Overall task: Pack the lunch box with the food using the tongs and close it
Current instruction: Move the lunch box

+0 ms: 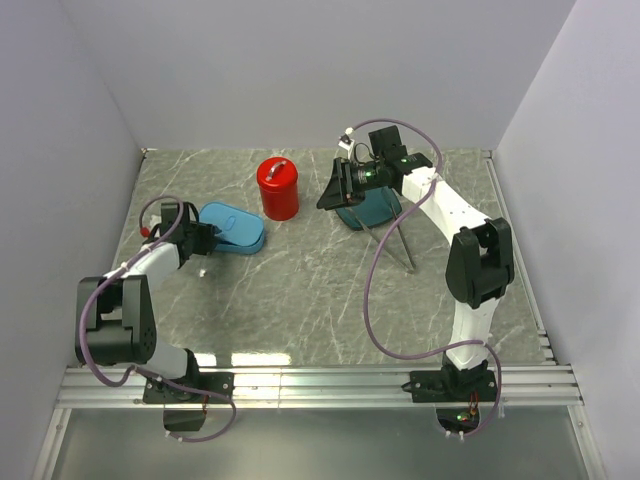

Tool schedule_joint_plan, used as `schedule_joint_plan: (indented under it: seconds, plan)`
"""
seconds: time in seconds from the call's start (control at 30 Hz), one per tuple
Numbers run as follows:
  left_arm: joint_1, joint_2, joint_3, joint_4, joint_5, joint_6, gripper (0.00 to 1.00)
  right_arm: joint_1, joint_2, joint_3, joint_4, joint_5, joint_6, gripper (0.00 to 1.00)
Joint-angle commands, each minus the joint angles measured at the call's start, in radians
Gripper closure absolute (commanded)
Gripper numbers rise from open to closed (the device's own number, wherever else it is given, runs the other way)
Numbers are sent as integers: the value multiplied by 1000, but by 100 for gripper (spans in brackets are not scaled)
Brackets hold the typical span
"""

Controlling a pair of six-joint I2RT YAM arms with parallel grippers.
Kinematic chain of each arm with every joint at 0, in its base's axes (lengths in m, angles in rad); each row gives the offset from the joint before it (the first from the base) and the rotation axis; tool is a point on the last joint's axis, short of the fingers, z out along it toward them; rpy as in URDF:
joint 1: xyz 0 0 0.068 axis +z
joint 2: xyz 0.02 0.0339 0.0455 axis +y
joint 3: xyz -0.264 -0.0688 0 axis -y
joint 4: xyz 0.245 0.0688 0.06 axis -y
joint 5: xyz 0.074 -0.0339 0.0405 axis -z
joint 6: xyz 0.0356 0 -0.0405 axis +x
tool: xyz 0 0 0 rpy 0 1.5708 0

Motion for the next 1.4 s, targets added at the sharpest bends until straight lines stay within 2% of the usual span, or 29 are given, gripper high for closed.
schedule_joint_plan:
  seconds: [0.0, 0.13, 0.2, 0.3, 0.33, 0.47, 0.5, 0.53, 0.57, 0.6, 0.7, 0.77, 0.93, 1.0, 1.03, 1.07, 1.1, 1.17, 1.3, 1.33, 1.37]
  plan:
    - [-13, 9, -15, 46, -22, -6, 58, -7, 11, 46, -4, -18, -15, 53]
    - [-11, 22, -16, 48, -6, 2, 48, -10, 9, 50, -12, -15, -16, 53]
    - [-13, 21, -8, 31, 32, 13, 40, -8, 8, 49, -15, -15, -21, 53]
    - [-14, 9, 16, -50, 84, 72, 33, -10, 9, 52, -26, -17, -27, 53]
    - [-14, -13, 25, -70, 127, 109, 32, -10, 9, 53, -29, -20, -28, 53]
    - [-13, -121, 16, -197, 149, 181, 20, -11, 12, 52, -27, -28, -25, 53]
    - [-13, -161, 21, -225, 144, 210, 13, -10, 14, 52, -24, -26, -24, 53]
    - [-13, -175, 22, -246, 143, 221, 13, -10, 14, 53, -23, -28, -24, 53]
    - [-10, -192, 27, -263, 146, 233, 4, -10, 15, 52, -21, -29, -21, 53]
    - [-11, -217, 33, -285, 143, 258, 0, -8, 15, 53, -21, -29, -19, 53]
    - [-5, -249, 33, -297, 120, 269, 1, -8, 21, 56, -14, -34, -12, 53]
    - [9, -249, 30, -283, 188, 301, 1, -10, 25, 62, -10, -40, -7, 53]
    - [33, -237, 152, -310, 258, 616, 1, -8, 17, 73, -49, -15, -48, 54]
    - [76, -225, 250, -284, 291, 826, 1, -8, -1, 55, -52, -2, -68, 54]
    - [90, -208, 296, -289, 285, 908, 1, -8, -8, 34, -55, 15, -77, 54]
    - [101, -183, 411, -306, 246, 1032, 1, -7, -14, 21, -56, 26, -93, 55]
    - [115, -113, 474, -329, 191, 1089, 0, -7, -26, 6, -53, 34, -100, 55]
    - [180, 6, 655, -403, 192, 1210, 8, -4, -38, -40, -56, 60, -128, 57]
    - [349, 202, 832, -475, 374, 1231, 46, -2, -69, -115, -50, 77, -159, 59]
    - [393, 248, 860, -490, 487, 1228, 58, -1, -74, -137, -50, 80, -165, 60]
    - [409, 295, 930, -550, 529, 1231, 63, -1, -77, -145, -50, 81, -170, 61]
